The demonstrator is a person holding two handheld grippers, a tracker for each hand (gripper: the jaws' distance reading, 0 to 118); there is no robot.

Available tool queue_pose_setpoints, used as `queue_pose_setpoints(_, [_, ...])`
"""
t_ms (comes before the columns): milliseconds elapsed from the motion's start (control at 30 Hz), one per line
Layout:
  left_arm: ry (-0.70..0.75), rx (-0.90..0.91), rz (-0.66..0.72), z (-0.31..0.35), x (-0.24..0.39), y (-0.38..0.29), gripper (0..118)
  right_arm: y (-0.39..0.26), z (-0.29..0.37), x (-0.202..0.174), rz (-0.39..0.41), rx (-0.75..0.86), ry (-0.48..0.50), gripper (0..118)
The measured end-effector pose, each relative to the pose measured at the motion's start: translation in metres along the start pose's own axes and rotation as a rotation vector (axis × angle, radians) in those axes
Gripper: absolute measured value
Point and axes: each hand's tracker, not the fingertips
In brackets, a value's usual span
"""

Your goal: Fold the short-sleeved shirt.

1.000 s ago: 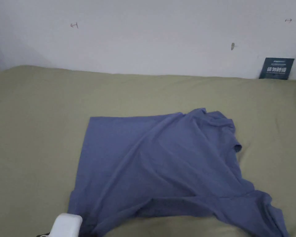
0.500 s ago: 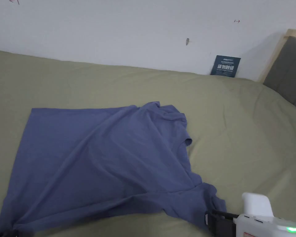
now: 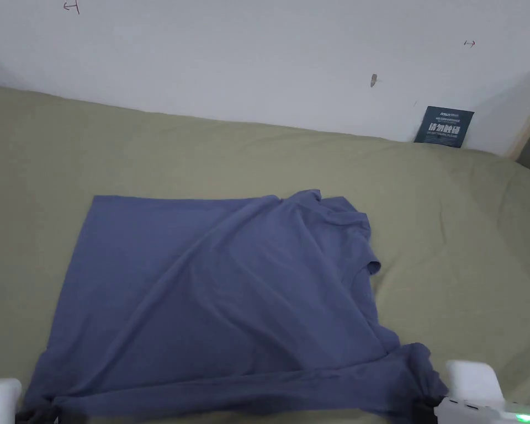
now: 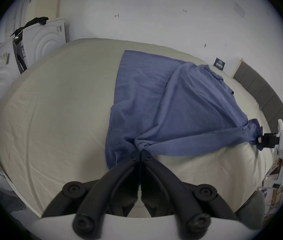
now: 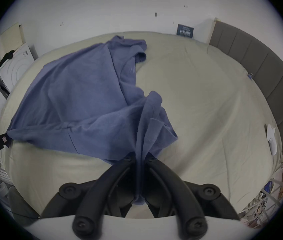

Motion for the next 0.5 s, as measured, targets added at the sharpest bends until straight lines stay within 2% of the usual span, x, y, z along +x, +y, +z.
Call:
queue_pose_setpoints(133, [-0.018, 0.034, 0.016, 0.007, -0.001, 0.013, 0, 0.014, 0.02, -0.002, 0.016, 0.085, -0.01, 10])
queue_pose_setpoints(333, [-0.027, 0.127, 0.028, 0.009, -0.001, 0.041, 0, 0.045, 0.037, -0.001, 0.02, 0.15, 0.041, 11])
queue_pose_setpoints(500, [-0.02, 0.172, -0.015, -0.003, -0.001, 0.08, 0, 0.099, 0.018, -0.007, 0.084, 0.189, 0.067, 11])
